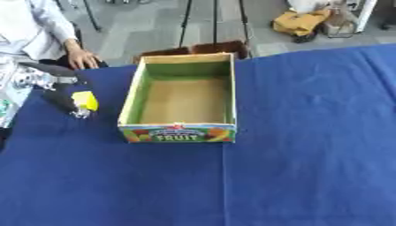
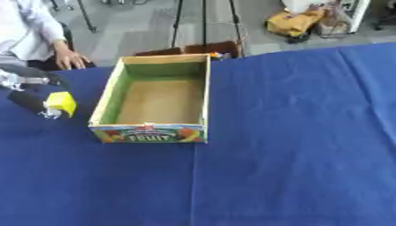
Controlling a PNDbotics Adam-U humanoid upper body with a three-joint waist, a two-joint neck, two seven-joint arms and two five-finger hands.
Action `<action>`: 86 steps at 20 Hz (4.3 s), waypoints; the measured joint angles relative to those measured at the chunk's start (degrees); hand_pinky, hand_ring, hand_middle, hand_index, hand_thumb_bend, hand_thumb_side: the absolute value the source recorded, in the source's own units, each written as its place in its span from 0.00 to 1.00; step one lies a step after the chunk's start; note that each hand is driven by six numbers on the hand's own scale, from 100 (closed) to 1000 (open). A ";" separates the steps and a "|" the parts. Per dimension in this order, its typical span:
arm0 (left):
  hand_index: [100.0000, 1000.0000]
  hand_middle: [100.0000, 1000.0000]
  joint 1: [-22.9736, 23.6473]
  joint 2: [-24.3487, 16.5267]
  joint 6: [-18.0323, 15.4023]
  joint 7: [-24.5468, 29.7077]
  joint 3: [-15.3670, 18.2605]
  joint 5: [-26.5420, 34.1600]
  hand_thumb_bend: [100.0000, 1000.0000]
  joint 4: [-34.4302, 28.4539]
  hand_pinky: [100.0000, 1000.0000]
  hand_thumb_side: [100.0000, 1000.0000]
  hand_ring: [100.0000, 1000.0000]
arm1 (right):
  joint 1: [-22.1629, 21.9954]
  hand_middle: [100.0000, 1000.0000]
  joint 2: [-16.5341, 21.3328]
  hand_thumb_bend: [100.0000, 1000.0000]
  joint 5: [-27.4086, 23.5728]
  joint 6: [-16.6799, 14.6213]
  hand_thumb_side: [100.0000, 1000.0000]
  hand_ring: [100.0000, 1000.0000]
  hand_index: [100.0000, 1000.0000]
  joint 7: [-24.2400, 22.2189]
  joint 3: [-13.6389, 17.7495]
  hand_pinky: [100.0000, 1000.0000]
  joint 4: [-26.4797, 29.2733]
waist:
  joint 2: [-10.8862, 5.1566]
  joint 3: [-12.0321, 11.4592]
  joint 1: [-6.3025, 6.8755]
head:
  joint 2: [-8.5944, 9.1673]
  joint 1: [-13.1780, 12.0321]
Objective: Pick up objects on the table and place them in the box.
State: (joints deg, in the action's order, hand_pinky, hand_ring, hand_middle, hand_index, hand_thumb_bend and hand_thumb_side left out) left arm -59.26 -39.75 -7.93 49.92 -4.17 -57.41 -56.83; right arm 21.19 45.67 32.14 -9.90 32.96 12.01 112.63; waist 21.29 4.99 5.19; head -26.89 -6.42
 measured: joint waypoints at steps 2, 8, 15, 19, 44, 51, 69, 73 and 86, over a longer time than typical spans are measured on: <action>1.00 1.00 -0.24 -0.17 0.34 -0.01 0.43 -0.23 0.26 0.28 0.86 0.53 1.00 | 0.01 0.59 0.02 0.00 -0.01 0.00 0.71 0.54 0.67 0.02 0.02 0.56 -0.03 | 0.24 0.04 0.00 | 0.26 -0.19; 1.00 1.00 -0.29 -1.46 0.94 -0.17 1.34 -0.29 0.24 0.31 0.86 0.53 1.00 | 0.00 0.58 0.44 0.00 -0.04 0.07 0.70 0.54 0.67 0.26 0.34 0.56 -0.35 | 1.19 0.21 0.28 | 1.31 -0.48; 1.00 1.00 -0.32 -2.49 2.40 0.10 2.82 -0.52 0.20 1.22 0.88 0.52 1.00 | -0.03 0.58 0.72 0.00 -0.39 0.14 0.68 0.53 0.66 0.39 0.37 0.56 -0.70 | 2.36 0.75 1.00 | 2.35 -0.73; 1.00 1.00 -0.88 -2.58 3.32 -0.24 3.65 -0.53 0.17 2.37 0.88 0.51 1.00 | -0.01 0.57 0.91 0.00 -0.55 0.29 0.68 0.53 0.65 0.54 0.53 0.56 -0.88 | 2.98 1.37 1.33 | 2.49 -0.94; 1.00 1.00 -1.81 -1.49 5.62 1.18 5.12 -4.43 0.00 8.35 0.86 0.43 1.00 | 0.14 0.55 0.92 0.00 -2.74 1.50 0.65 0.52 0.64 1.27 1.07 0.55 -1.02 | 3.77 2.88 2.23 | 3.69 -2.31; 1.00 1.00 -1.66 -1.47 5.70 1.16 5.13 -3.28 0.00 8.62 0.78 0.38 0.94 | 0.01 0.55 0.92 0.00 -3.09 1.79 0.64 0.52 0.63 1.50 1.19 0.55 -1.02 | 4.07 2.93 2.31 | 3.78 -2.42; 1.00 1.00 -2.23 -1.51 7.08 -0.17 5.93 -3.53 0.60 7.95 0.81 0.80 0.99 | -0.59 0.54 0.92 0.00 -3.66 2.42 0.63 0.51 0.63 1.76 1.40 0.56 -1.04 | 4.19 2.40 2.39 | 3.68 -2.42; 1.00 0.99 -2.30 -1.52 8.92 -0.47 6.29 -5.43 0.58 8.01 0.81 0.87 0.99 | -1.07 0.54 0.88 0.00 -3.79 2.51 0.63 0.51 0.63 1.66 1.50 0.56 -1.06 | 4.19 2.04 2.39 | 3.33 -2.26; 1.00 0.90 -2.22 -1.56 16.01 2.03 6.51 -3.95 0.53 11.97 0.76 0.88 0.95 | -1.54 0.54 0.47 0.00 -4.02 2.59 0.63 0.51 0.62 1.57 1.77 0.56 -1.09 | 4.18 2.12 2.53 | 3.19 -1.90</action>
State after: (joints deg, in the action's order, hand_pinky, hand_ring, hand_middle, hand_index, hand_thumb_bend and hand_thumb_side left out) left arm -61.49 -41.31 8.08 51.95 2.35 -61.36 -44.85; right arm 19.66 46.13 28.12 -7.31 34.53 13.78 111.54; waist 25.48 7.11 7.73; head -23.70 -8.33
